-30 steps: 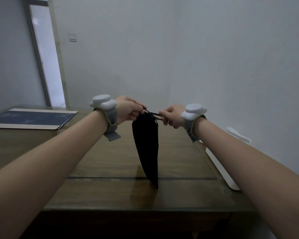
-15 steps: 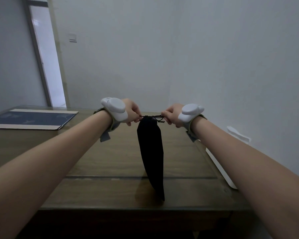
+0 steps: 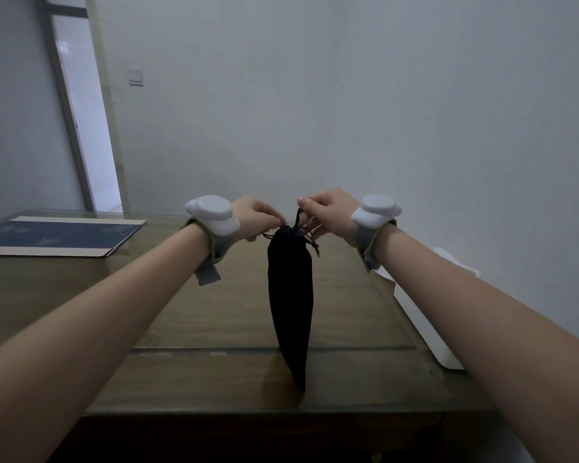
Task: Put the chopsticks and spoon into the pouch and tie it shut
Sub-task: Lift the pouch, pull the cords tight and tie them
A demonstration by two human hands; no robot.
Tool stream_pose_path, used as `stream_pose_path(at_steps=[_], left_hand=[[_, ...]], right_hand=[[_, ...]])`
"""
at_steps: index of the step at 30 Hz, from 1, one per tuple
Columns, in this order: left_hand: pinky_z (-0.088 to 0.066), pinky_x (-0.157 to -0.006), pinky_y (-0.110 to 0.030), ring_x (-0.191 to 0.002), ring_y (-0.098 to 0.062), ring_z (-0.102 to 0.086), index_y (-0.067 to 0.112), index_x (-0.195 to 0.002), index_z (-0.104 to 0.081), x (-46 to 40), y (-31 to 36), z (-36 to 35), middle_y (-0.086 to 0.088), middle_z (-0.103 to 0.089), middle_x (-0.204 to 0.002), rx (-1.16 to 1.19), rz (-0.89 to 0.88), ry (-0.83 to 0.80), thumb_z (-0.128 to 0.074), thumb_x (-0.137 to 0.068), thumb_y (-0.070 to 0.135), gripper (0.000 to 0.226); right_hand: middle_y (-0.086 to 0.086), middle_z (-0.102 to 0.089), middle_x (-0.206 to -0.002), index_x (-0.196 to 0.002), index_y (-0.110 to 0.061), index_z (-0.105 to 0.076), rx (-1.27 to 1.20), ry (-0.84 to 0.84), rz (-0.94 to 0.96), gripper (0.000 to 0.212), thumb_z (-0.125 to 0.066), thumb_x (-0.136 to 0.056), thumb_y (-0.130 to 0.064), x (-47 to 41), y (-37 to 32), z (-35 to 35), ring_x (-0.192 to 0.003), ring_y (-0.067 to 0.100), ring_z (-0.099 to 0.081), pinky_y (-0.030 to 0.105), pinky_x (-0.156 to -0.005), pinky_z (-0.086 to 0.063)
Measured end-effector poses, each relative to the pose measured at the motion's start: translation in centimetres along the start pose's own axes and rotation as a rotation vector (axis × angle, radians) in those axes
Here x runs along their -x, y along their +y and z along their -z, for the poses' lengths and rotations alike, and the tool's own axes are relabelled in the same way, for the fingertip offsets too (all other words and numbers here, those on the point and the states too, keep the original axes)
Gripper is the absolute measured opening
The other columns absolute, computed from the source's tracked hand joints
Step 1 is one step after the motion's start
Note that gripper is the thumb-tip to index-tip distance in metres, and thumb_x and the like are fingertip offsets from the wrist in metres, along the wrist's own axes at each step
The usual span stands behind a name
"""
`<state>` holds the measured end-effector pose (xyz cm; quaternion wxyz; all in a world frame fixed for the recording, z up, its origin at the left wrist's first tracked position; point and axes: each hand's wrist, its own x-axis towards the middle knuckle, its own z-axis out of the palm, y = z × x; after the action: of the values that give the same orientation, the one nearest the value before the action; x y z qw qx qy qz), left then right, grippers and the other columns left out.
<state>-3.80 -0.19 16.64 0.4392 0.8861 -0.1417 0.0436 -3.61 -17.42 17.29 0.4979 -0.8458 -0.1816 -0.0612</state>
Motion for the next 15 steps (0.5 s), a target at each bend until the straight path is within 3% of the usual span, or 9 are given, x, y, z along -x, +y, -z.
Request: stream_pose_path(at_steps=[3, 6, 10, 12, 15], left_hand=[[-0.036, -0.049, -0.016, -0.055, -0.007, -0.048, 0.023, -0.09, -0.074, 0.1, -0.3, 0.1, 0.008, -0.056, -0.059, -0.004, -0.057, -0.032, -0.069, -0.077, 0.035, 0.018], [-0.032, -0.039, -0.005, -0.043, 0.008, -0.05, 0.024, -0.087, -0.077, -0.2, -0.5, -0.1, 0.018, -0.061, -0.053, -0.025, -0.098, -0.029, -0.076, -0.071, 0.035, 0.02], [-0.034, -0.047, -0.017, -0.048, -0.001, -0.046, 0.028, -0.07, -0.076, -0.8, -0.2, -0.1, 0.017, -0.057, -0.045, -0.088, -0.067, -0.015, -0.077, -0.067, 0.037, 0.01], [-0.034, -0.045, -0.017, -0.047, -0.002, -0.046, 0.025, -0.073, -0.076, -1.0, -0.1, -0.1, 0.016, -0.056, -0.043, -0.097, -0.063, -0.031, -0.076, -0.07, 0.035, 0.01], [-0.033, -0.051, -0.023, -0.056, -0.013, -0.043, 0.017, -0.08, -0.075, -1.0, -0.1, -0.5, 0.005, -0.055, -0.057, -0.104, -0.058, -0.051, -0.072, -0.074, 0.032, 0.016]], right_hand=[[0.007, -0.06, -0.062, -0.063, -0.008, -0.058, -0.034, 0.003, -0.012, 0.037, -0.046, -0.097, -0.019, 0.0, 0.0, -0.4, -0.044, 0.006, -0.061, 0.019, -0.046, -0.051], [-0.001, -0.063, -0.052, -0.061, -0.008, -0.059, -0.059, -0.01, -0.012, 0.04, -0.046, -0.097, -0.02, 0.0, 0.1, -0.2, -0.043, 0.004, -0.06, 0.018, -0.045, -0.051], [0.003, -0.063, -0.058, -0.062, -0.008, -0.06, -0.017, -0.003, -0.044, 0.04, -0.046, -0.097, -0.022, 0.1, 0.4, 0.1, -0.039, 0.004, -0.059, 0.017, -0.043, -0.05], [0.003, -0.06, -0.057, -0.063, -0.009, -0.057, -0.025, 0.016, -0.07, 0.039, -0.045, -0.097, -0.023, 0.2, 0.8, 0.1, -0.039, 0.005, -0.058, 0.019, -0.045, -0.051], [0.006, -0.061, -0.065, -0.073, -0.011, -0.056, -0.087, 0.001, -0.184, 0.036, -0.045, -0.095, -0.037, 0.2, 1.2, 0.1, -0.051, 0.013, -0.062, 0.024, -0.051, -0.053]])
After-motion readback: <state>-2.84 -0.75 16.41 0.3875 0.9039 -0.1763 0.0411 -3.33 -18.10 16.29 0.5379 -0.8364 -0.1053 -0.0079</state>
